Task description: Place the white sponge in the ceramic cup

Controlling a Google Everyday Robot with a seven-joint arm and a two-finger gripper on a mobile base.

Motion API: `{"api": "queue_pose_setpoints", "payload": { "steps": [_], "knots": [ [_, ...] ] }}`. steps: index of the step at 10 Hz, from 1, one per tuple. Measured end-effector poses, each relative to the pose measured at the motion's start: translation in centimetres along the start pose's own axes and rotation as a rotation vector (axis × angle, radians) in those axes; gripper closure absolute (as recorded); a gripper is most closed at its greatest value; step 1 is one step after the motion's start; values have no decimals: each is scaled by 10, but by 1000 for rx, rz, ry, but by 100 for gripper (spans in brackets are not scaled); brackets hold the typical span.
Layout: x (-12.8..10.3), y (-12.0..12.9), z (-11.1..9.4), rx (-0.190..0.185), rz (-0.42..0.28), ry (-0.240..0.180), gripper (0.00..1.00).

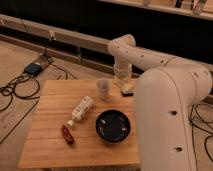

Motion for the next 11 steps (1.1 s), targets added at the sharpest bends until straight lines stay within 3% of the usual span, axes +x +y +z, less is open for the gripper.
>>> {"api": "queue_pose_setpoints", "payload": {
  "steps": [2,3,5,7,11],
  "knots": [
    [-20,8,-13,-31,35,-112,100],
    [-30,16,-19,-64,50,-178,100],
    [-44,38,-25,-119,39,-268,100],
    [-53,63,-28,-165,1,-331,100],
    [-61,92,-26,-212,-72,-387,100]
  ]
}}
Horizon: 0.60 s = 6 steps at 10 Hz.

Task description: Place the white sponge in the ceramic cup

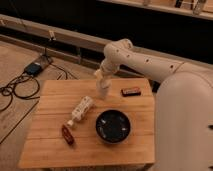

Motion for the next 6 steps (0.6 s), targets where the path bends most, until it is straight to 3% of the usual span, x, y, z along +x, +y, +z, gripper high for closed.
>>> {"api": "queue_pose_setpoints", "payload": {
  "steps": [6],
  "knots": [
    [2,-5,25,-41,-38,-21,100]
  ]
}}
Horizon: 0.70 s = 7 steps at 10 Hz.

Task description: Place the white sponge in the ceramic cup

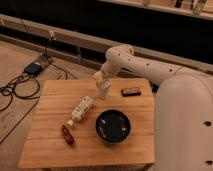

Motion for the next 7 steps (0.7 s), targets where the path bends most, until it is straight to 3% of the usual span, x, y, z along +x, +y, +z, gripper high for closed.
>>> {"api": "queue_pose_setpoints", "payload": {
  "steps": [5,7],
  "knots": [
    [-13,-3,3,-7,-34,-19,99],
    [-13,-4,7,-10,-42,-20,84]
  ]
}}
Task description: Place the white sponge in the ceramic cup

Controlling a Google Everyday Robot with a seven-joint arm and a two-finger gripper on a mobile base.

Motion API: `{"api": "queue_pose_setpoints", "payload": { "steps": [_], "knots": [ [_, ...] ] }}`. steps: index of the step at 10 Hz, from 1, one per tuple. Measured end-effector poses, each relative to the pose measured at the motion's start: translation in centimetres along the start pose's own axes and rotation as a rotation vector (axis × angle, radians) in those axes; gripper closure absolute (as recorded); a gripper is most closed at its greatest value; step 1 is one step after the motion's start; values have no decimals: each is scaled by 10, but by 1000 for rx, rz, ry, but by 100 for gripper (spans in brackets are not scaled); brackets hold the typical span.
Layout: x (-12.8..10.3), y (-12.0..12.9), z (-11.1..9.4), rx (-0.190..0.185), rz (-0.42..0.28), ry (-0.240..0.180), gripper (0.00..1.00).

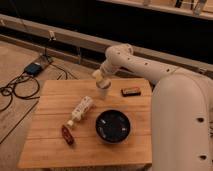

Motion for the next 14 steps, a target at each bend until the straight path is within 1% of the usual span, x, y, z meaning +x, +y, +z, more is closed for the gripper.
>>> {"api": "queue_pose_setpoints", "payload": {
  "steps": [3,4,5,6,7,12,14],
  "knots": [
    [3,-2,5,-6,2,-2,52],
    [4,-3,5,-6,2,-4,44],
    [4,-4,5,-6,2,-9,32],
    [4,-4,6,-6,2,-13,24],
    [4,-5,6,-5,2,-16,20],
    [2,-2,8,-14,13,-43,20],
    [2,-2,8,-14,13,-44,20]
  ]
}}
